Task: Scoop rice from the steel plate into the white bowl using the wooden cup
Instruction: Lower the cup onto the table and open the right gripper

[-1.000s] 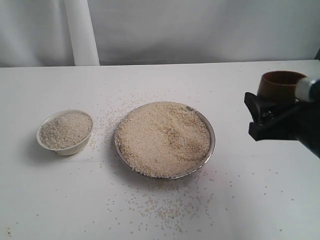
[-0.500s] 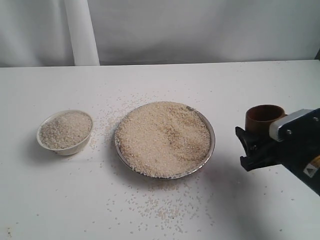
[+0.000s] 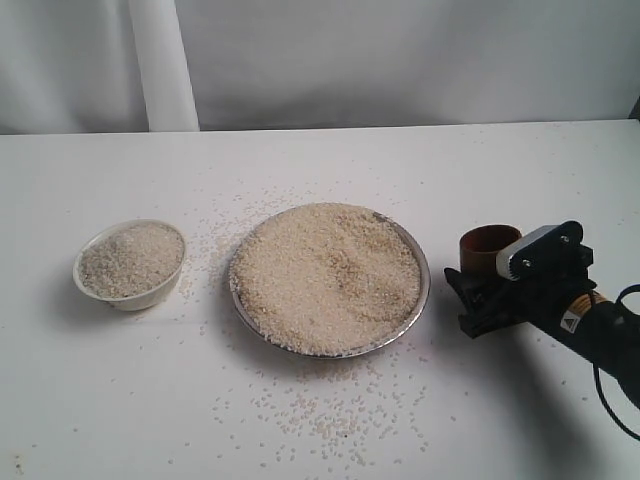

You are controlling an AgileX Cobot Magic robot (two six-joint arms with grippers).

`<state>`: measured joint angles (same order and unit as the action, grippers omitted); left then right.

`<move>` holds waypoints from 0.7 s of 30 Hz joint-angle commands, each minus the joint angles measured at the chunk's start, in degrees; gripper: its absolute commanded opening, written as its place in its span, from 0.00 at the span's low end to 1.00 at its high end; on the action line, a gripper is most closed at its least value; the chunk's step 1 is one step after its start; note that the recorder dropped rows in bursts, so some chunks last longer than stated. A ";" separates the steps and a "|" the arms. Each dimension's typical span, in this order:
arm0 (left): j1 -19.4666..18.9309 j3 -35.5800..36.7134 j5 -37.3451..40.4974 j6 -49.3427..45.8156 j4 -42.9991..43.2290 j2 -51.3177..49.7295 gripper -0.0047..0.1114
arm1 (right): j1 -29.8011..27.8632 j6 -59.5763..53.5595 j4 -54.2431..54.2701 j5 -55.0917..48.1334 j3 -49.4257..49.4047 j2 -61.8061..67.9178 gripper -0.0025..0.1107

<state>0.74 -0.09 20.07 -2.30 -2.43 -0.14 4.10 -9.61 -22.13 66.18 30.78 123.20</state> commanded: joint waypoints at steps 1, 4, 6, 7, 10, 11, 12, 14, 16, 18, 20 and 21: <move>0.15 0.09 -0.33 0.22 0.02 0.14 0.04 | -0.19 -0.36 -0.92 -1.26 -0.02 0.49 0.06; 0.15 0.09 -0.33 0.22 0.02 0.14 0.04 | -0.19 1.44 -0.67 -2.71 -0.02 0.36 0.30; 0.15 0.09 -0.33 0.22 0.02 0.14 0.04 | -0.19 3.64 -0.67 -2.79 -0.02 0.25 0.53; 0.15 0.09 -0.33 0.22 0.02 0.14 0.04 | -0.19 3.86 -0.67 -2.79 -0.02 0.25 0.62; 0.15 0.09 -0.33 0.22 0.02 0.14 0.04 | -0.19 4.03 -1.07 -2.67 -0.02 0.04 0.71; 0.15 0.09 -0.33 0.22 0.02 0.14 0.04 | -0.19 4.03 -1.07 -2.67 -0.15 -0.17 0.71; 0.15 0.09 -0.33 0.22 0.02 0.14 0.04 | -0.19 4.03 -1.07 -2.54 -0.50 -0.75 0.71; 0.15 0.09 -0.33 0.22 0.02 0.14 0.04 | -0.19 4.03 -0.95 -2.03 -2.25 -4.26 0.71; 0.15 0.09 -0.33 0.22 0.02 0.14 0.04 | -0.19 4.03 -0.18 -1.23 -4.17 -8.33 0.71; 0.15 0.09 -0.33 0.22 0.02 0.14 0.04 | -0.19 4.03 -0.18 -1.11 -7.04 -15.37 0.71; 0.15 0.09 -0.33 0.22 0.02 0.14 0.04 | -0.09 4.18 -0.31 -1.11 -8.88 -19.74 0.71; 0.15 0.09 -0.33 0.22 0.02 0.14 0.04 | -0.09 6.33 -1.20 -0.99 -10.62 -24.85 0.69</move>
<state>0.74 -0.09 20.07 -2.30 -2.43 -0.14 4.10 -5.53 -22.58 64.09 22.35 104.36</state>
